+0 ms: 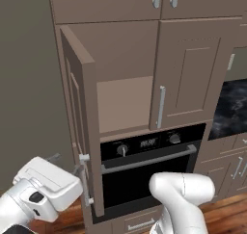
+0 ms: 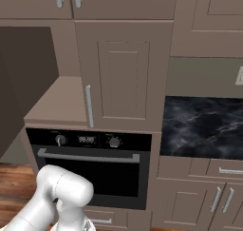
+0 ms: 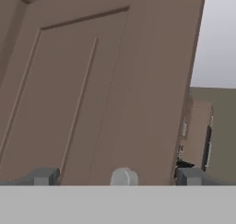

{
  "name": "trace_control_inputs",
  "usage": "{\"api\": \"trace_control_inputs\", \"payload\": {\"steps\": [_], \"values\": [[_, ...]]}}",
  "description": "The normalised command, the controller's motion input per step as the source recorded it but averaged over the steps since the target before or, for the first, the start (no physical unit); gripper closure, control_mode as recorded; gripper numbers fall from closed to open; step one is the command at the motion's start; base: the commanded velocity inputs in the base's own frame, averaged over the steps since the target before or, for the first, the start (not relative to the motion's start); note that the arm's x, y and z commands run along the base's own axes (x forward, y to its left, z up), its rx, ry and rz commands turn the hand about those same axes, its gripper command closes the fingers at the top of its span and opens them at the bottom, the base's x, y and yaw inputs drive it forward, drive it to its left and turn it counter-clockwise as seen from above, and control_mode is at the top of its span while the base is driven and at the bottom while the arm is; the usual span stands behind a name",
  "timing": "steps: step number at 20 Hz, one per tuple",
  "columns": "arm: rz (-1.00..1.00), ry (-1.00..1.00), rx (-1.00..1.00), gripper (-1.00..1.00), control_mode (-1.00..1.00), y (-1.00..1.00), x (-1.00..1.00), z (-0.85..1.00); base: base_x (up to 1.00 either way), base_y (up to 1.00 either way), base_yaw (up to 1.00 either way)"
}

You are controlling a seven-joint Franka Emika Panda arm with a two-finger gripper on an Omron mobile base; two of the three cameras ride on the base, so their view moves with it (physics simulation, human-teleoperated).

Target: Open the cabinet. Pick the spray and place it next to the sink. Then close the cabinet.

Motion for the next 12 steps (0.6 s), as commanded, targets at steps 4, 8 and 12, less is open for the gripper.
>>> {"api": "trace_control_inputs", "payload": {"steps": [4,8,12], "values": [[0.00,0.00,0.00,-1.00,-1.00,-0.35,0.37,0.00,0.00,0.00,0.00],[0.00,0.00,-0.05,-1.00,-1.00,-0.44,0.49,0.00,0.00,0.00,0.00],[0.00,0.00,-0.04,-1.00,-1.00,-0.36,0.39,0.00,0.00,0.00,0.00]]}}
